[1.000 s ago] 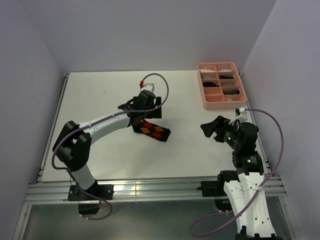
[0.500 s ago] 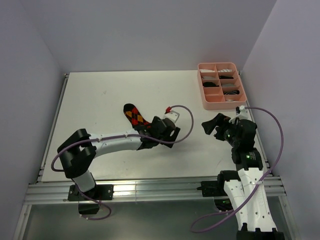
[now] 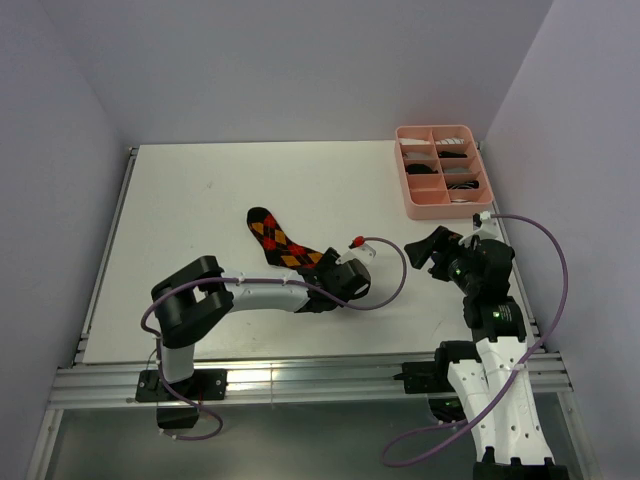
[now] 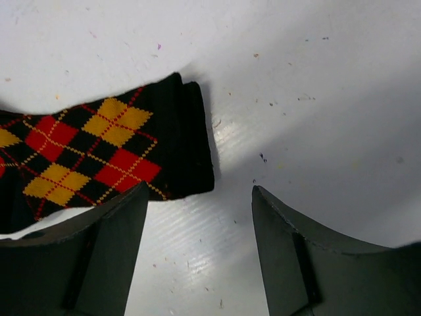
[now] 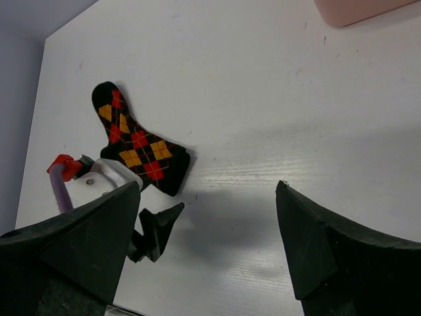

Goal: Roll the socks
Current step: Roll the sock at the center of the board.

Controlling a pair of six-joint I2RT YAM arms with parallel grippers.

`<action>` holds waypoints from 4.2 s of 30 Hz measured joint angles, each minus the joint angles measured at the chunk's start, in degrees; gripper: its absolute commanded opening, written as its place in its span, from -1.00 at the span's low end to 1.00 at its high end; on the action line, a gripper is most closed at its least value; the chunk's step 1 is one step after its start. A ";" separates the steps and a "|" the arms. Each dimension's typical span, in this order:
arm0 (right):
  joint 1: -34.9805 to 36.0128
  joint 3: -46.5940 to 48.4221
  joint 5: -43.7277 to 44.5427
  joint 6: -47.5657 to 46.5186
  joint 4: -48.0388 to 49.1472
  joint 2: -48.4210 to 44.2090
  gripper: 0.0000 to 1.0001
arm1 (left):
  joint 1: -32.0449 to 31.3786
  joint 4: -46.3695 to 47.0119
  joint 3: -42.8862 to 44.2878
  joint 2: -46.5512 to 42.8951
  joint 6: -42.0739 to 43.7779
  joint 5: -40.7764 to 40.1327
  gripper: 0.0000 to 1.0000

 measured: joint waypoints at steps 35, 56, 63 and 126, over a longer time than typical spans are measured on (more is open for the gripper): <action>0.02 -0.79 0.46 2.80 0.04 -3.93 0.79 | 1.29 0.68 5.09 8.02 7.45 -5.22 -0.46; 0.15 -2.27 -1.81 4.09 3.87 -1.99 0.69 | 12.02 -1.75 1.05 -2.69 -5.92 16.81 -0.99; 5.79 -3.98 -1.29 7.32 9.27 2.01 0.60 | 24.50 6.82 -9.29 -8.02 -19.06 34.25 -0.99; 36.87 -2.71 2.08 41.46 70.86 74.71 -0.23 | 33.66 33.86 -31.61 -10.27 -52.22 51.80 -0.99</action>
